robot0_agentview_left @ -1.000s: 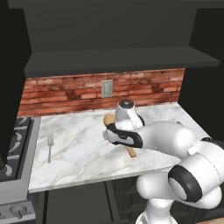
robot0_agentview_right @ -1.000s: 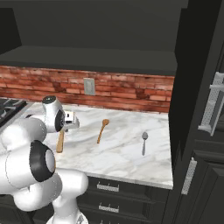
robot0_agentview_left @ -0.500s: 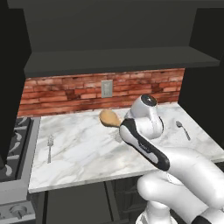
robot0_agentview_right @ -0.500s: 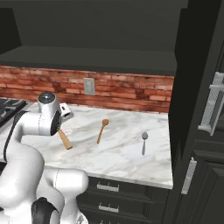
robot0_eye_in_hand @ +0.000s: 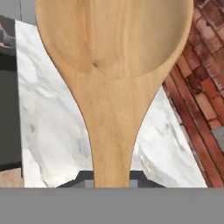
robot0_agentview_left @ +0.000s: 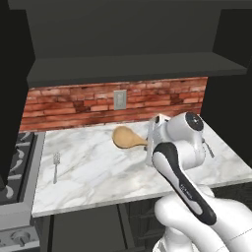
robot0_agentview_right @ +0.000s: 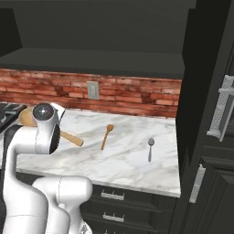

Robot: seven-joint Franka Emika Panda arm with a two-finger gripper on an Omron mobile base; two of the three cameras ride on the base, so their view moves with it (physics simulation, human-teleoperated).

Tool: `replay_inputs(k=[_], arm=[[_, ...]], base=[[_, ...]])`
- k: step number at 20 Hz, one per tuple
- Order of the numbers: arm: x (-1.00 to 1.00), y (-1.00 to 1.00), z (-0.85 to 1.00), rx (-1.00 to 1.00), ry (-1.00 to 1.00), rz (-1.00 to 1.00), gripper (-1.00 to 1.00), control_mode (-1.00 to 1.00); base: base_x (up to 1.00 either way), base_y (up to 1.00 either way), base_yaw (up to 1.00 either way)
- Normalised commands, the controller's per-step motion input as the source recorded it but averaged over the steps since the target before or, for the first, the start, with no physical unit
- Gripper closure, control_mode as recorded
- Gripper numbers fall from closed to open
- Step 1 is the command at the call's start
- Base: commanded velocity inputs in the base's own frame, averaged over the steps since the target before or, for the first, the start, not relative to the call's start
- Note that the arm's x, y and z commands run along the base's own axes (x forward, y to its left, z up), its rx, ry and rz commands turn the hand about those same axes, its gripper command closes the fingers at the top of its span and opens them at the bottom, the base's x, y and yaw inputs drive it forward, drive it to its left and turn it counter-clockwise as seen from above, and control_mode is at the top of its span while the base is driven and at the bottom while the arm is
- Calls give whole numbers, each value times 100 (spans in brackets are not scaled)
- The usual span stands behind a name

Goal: Organize the utensils by type. Pick up the wooden spoons from the counter and place them in the open cabinet. Then pick up the metallic utensils from the counter and place them in the open drawer.

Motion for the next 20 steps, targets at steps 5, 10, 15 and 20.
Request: replay_inputs(k=[5, 10, 15, 20], arm=[[-20, -3, 82, -20, -17, 35, 100, -100], [-3, 0, 80, -25, -31, 22, 100, -100], [0, 0, 84, -21, -43, 16, 100, -100], [13, 0, 84, -17, -32, 5, 100, -100]], base=[[0, 0, 0], [0, 0, 0], [0, 0, 0], [0, 0, 0]])
